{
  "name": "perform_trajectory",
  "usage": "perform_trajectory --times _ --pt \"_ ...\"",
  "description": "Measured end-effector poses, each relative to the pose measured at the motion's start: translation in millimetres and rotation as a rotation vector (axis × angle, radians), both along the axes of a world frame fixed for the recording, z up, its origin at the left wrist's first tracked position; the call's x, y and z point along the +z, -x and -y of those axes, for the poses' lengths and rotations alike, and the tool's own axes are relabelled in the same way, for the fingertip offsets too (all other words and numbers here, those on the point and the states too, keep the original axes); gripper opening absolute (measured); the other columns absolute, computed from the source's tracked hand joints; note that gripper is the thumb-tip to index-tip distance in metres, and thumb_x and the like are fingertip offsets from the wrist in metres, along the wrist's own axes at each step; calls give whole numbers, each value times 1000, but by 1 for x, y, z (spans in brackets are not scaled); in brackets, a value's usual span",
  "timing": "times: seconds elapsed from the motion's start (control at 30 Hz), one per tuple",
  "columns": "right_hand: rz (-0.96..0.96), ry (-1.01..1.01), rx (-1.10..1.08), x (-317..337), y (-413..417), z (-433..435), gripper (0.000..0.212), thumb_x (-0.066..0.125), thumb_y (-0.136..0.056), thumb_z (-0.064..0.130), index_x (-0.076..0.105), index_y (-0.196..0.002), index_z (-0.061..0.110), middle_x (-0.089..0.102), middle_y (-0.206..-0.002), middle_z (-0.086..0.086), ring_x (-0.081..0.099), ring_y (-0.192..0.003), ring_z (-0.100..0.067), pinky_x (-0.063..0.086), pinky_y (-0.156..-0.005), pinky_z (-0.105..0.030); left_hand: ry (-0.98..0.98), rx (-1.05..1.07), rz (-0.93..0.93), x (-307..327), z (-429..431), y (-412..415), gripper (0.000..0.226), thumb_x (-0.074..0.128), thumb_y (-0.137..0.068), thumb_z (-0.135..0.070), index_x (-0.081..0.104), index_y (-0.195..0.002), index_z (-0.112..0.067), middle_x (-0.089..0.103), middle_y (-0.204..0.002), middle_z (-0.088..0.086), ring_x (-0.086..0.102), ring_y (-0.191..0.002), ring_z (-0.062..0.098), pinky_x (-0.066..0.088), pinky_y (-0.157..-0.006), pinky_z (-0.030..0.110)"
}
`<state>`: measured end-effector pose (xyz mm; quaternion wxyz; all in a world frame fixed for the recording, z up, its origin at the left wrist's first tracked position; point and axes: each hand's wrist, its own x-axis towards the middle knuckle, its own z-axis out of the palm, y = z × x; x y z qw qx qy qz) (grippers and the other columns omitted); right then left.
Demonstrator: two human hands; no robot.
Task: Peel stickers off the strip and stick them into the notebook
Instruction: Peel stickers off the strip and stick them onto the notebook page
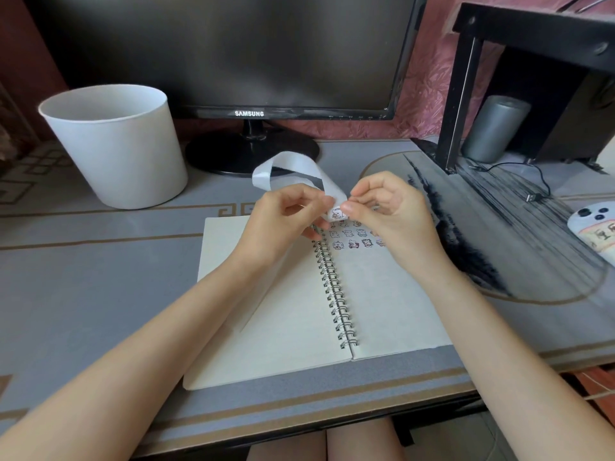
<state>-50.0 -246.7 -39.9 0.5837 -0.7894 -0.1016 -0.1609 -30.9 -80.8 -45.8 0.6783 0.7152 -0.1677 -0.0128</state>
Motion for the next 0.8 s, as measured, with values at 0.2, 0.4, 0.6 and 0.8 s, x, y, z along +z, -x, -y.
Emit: perform_trajectory --times 0.2,0.4,0.6,0.8 --pt "34 22 0 -1 1 -1 13 72 -81 8 66 -82 20 67 -76 8 59 -69 -2 43 -63 -14 -20 -9 16 -1 1 1 13 61 -92 -9 69 -83 -5 66 -71 5 65 -66 10 56 -63 23" --pt "64 113 -44 -3 2 -1 8 73 -79 11 71 -83 17 70 -78 9 62 -76 -5 47 -73 -19 -9 1 3 -1 1 1 14 60 -92 -9 70 -83 -7 68 -68 6 65 -64 9 57 -67 22" --pt "78 187 -97 -2 6 -4 6 72 -81 11 70 -82 17 67 -74 13 58 -71 1 43 -67 -12 -10 6 0 -2 2 2 13 61 -92 -9 71 -84 -5 69 -69 7 66 -65 10 56 -67 21" --pt "99 219 -104 0 8 -6 4 71 -81 12 69 -82 15 64 -72 15 54 -63 5 37 -59 -5 2 12 -8 -2 2 1 14 61 -92 -9 70 -83 -4 69 -69 8 66 -65 10 57 -68 22"
